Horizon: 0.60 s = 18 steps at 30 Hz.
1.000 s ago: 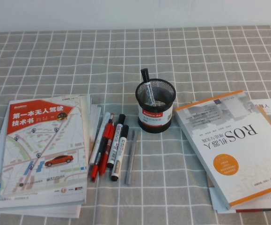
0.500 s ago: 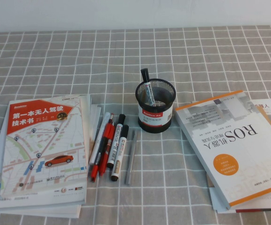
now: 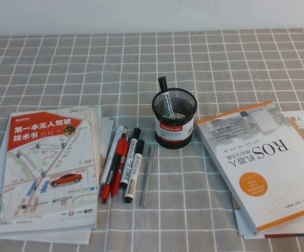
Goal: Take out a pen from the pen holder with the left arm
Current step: 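Take a marker out of the pen holder and lay it on the table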
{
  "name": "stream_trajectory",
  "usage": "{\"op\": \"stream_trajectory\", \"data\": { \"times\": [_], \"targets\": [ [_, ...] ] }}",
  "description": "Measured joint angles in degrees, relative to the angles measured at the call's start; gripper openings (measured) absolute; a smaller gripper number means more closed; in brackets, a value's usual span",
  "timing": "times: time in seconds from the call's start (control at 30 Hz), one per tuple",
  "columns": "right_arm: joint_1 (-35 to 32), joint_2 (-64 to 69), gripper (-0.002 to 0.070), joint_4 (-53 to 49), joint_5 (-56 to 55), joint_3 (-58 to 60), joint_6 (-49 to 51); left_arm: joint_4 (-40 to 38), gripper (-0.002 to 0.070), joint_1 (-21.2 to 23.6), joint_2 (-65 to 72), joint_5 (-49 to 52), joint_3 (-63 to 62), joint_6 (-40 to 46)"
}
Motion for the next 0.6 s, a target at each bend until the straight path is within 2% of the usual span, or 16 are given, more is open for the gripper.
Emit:
{"op": "stream_trajectory", "data": {
  "times": [0.17,0.23,0.4,0.5,0.6],
  "targets": [
    [0.0,0.0,-0.0013,0.0,0.0,0.0,0.0,1.84,-0.0001,0.0,13.98,10.04,-14.83,22.08],
    [0.0,0.0,-0.0013,0.0,0.0,0.0,0.0,0.48,-0.0001,0.0,18.81,11.17,-18.85,26.26],
    [0.0,0.0,-0.0013,0.0,0.0,0.0,0.0,-7.95,-0.0001,0.0,30.82,12.44,-24.24,31.16],
    [0.0,0.0,-0.0013,0.0,0.0,0.0,0.0,-13.36,0.0008,0.0,38.17,14.96,-26.52,37.83],
    [0.0,0.0,-0.0013,0.0,0.0,0.0,0.0,-20.62,0.0074,-0.58,45.51,17.84,-29.33,47.38]
  ]
}}
